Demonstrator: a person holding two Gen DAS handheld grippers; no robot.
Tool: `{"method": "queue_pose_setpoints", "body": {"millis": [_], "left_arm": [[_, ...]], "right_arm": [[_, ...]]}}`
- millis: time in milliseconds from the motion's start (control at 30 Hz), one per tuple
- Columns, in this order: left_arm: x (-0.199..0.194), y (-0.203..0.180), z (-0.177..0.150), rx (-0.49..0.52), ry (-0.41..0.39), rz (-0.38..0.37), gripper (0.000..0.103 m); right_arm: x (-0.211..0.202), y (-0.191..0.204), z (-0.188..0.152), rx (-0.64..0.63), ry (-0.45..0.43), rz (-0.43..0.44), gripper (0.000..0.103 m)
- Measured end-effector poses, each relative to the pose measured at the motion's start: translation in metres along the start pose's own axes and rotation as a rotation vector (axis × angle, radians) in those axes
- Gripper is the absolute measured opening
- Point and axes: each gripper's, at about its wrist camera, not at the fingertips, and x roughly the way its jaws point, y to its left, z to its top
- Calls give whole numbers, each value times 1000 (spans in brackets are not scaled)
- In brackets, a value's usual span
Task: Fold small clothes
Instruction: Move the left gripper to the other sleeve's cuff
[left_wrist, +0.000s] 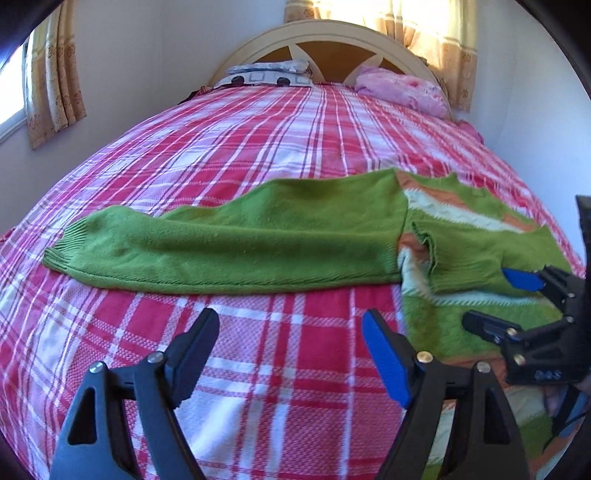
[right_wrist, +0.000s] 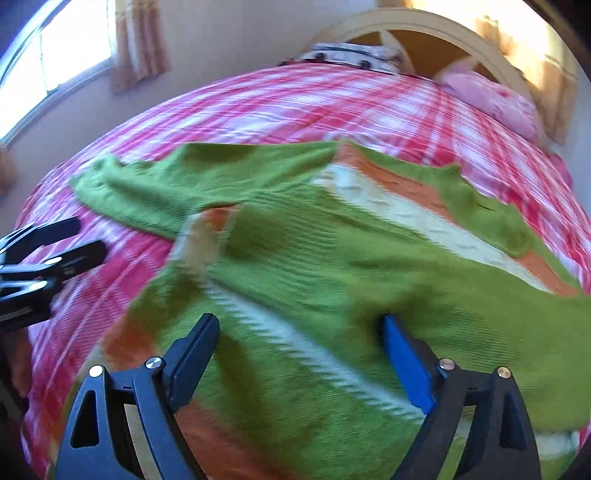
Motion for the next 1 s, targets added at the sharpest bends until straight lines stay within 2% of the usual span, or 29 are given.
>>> {"method": "queue_pose_setpoints", "body": {"millis": [133, 333, 500, 600, 800, 1000], "left_arm": [[6, 7, -2, -7, 21, 7, 82], [17, 22, -3, -23, 64, 26, 82], [16, 29, -1, 16, 64, 64, 82], [15, 43, 4, 21, 55, 96, 82], [10, 93, 13, -66, 41, 165, 82], [6, 161, 16, -239, 33, 239, 82]], "right_arm": [[-1, 6, -6, -27, -23, -12, 90], [-9, 11, -15, -35, -71, 24, 90], [-7, 15, -12, -65, -83, -1, 90], [-12, 24, -15, -114, -107, 25, 90], [-9, 50, -18, -237, -95, -27, 90], [-8, 43, -19, -210, -86, -5, 90]]}}
